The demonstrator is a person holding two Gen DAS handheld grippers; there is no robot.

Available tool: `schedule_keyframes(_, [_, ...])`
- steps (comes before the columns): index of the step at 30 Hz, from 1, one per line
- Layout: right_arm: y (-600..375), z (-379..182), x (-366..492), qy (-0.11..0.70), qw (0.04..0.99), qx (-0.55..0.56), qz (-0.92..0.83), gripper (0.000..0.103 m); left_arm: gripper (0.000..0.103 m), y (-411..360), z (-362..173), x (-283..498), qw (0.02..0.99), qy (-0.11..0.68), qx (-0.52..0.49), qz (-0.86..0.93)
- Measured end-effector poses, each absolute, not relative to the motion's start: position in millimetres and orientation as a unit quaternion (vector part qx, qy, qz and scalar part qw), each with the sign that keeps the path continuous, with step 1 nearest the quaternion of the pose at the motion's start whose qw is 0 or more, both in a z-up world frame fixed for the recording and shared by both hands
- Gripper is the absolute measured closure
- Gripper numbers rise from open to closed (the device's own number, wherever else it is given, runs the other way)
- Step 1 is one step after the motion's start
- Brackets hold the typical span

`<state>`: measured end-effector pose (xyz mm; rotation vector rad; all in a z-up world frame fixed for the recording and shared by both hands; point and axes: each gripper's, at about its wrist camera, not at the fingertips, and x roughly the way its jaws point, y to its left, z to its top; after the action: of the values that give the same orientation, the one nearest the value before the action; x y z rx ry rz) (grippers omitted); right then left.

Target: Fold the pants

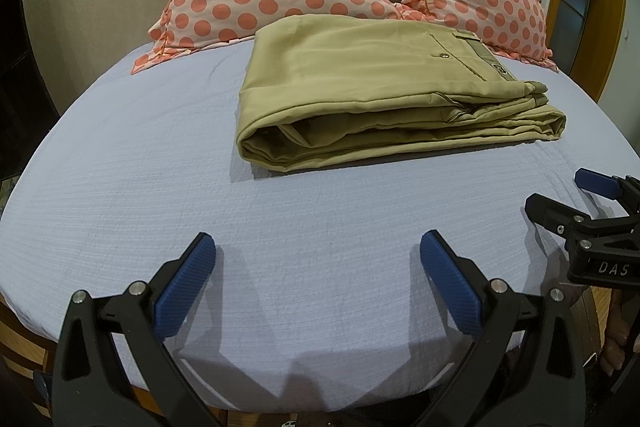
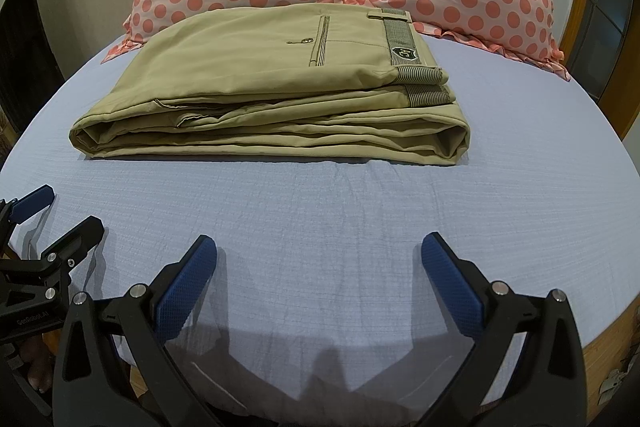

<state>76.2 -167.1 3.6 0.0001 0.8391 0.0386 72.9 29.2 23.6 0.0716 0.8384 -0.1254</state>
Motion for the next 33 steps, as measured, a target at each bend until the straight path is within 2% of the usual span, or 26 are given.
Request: schedule_keyframes(33, [-167.5, 4.4, 77.3, 0.406, 0.914, 0.0, 0.019, 0.001, 0.002, 31.2, 23.3, 76.9, 0.91, 0.408, 0.033, -0.061])
